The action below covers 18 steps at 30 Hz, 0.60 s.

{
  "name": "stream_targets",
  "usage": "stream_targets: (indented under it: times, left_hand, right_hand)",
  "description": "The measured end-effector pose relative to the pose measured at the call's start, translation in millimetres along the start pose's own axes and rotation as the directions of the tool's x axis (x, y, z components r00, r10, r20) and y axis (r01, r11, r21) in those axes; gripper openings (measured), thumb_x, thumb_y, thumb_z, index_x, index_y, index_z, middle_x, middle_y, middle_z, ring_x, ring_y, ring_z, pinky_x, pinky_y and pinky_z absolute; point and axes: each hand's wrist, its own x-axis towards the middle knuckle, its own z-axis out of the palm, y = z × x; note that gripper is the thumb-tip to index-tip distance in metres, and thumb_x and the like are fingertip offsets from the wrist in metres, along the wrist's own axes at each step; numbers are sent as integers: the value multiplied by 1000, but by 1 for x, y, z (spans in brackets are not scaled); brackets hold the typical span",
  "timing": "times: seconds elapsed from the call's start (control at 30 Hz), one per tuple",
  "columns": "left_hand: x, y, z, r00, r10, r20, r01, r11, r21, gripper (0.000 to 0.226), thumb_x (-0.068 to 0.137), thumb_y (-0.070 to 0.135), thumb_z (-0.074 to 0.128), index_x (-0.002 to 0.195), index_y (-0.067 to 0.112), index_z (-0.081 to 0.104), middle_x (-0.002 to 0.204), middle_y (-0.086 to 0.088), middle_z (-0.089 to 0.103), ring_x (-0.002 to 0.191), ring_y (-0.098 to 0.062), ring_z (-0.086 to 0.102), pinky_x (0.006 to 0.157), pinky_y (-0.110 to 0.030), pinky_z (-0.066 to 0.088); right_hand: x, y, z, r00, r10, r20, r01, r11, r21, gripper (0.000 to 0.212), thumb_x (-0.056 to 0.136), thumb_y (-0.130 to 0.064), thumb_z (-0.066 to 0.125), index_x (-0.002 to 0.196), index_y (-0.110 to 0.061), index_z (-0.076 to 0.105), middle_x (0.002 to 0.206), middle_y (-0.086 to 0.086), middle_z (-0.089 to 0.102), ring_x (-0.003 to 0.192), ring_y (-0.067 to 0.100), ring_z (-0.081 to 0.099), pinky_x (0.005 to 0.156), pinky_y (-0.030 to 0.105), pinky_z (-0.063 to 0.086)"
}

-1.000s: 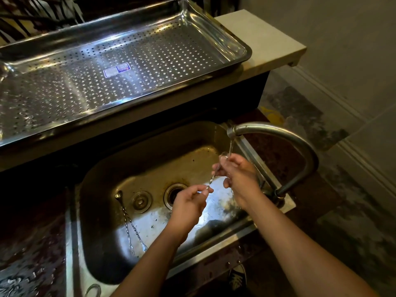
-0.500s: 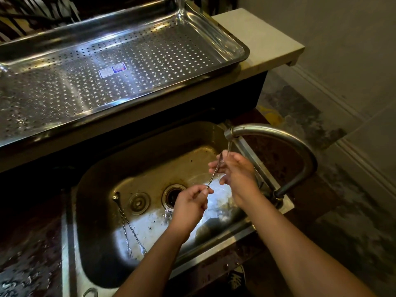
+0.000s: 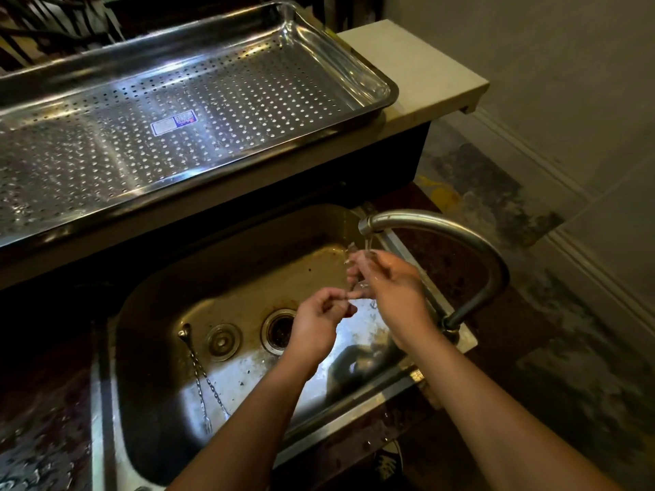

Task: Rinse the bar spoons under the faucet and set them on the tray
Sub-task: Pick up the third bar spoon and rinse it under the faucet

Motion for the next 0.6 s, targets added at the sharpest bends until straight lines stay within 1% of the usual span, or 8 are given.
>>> stream_targets:
  times: [0.07,0.13,0.2,0.3,0.37,0.43,0.53,0.6]
  left_hand:
    - [0,14,4,999,36,0,-35,996,-78,29,89,-4,56,115,8,60,103,-13,70,98,-26,67,81,-37,54]
    - [0,31,10,995,97,29,-92,986,-136,37,87,0,57,119,17,61,108,-8,70,99,-24,67,85,-38,53]
    - [-1,47,16,985,160,70,-149,978,-143,28,90,10,58,115,20,64,106,-6,70,95,-19,67,82,-35,54]
    - [-1,59,21,961,271,64,-270,963,-22,20,92,12,60,112,11,63,103,-9,69,96,-20,67,85,-39,56]
    - [0,63,21,948,318,20,-318,946,62,17,92,10,60,108,7,64,101,-13,69,96,-28,67,86,-50,55]
    - [3,66,19,924,382,-32,-373,915,151,12,91,9,61,99,5,68,94,-14,69,90,-33,67,79,-55,55]
    - [3,69,16,852,513,-101,-482,845,230,8,88,6,64,89,6,73,92,-7,66,84,-29,66,71,-54,56]
    - [0,68,15,818,557,-144,-515,820,250,9,88,9,65,88,12,74,92,0,65,84,-21,65,70,-48,57]
  right_hand:
    - [-1,-1,-4,1000,-27,-9,27,999,27,13,95,-25,64,90,-28,76,77,-4,74,71,14,73,63,29,60]
    - [0,-2,-5,998,-59,12,59,998,36,26,93,-15,64,93,-39,73,84,-7,76,80,11,74,67,22,58]
    - [2,-1,-5,997,-69,27,67,997,41,42,88,-3,65,90,-45,65,84,-10,76,82,9,73,67,22,58]
    - [6,-4,-6,998,-69,1,69,996,59,43,82,-1,69,80,-41,55,77,-3,74,78,15,73,66,28,56]
    - [6,-5,-7,995,-104,7,103,994,33,48,84,5,65,78,-42,55,79,0,75,77,15,74,64,25,56]
    - [4,-4,-8,990,-137,19,137,991,-5,50,84,8,62,78,-41,55,80,-1,75,74,12,74,62,19,55]
    - [-2,-1,-5,982,-185,22,186,982,-28,37,86,1,65,84,-36,61,81,-3,74,73,9,73,61,17,55]
    - [-3,-2,-3,979,-203,35,205,976,-68,32,92,-6,64,87,-38,67,79,-14,73,72,0,70,61,13,52]
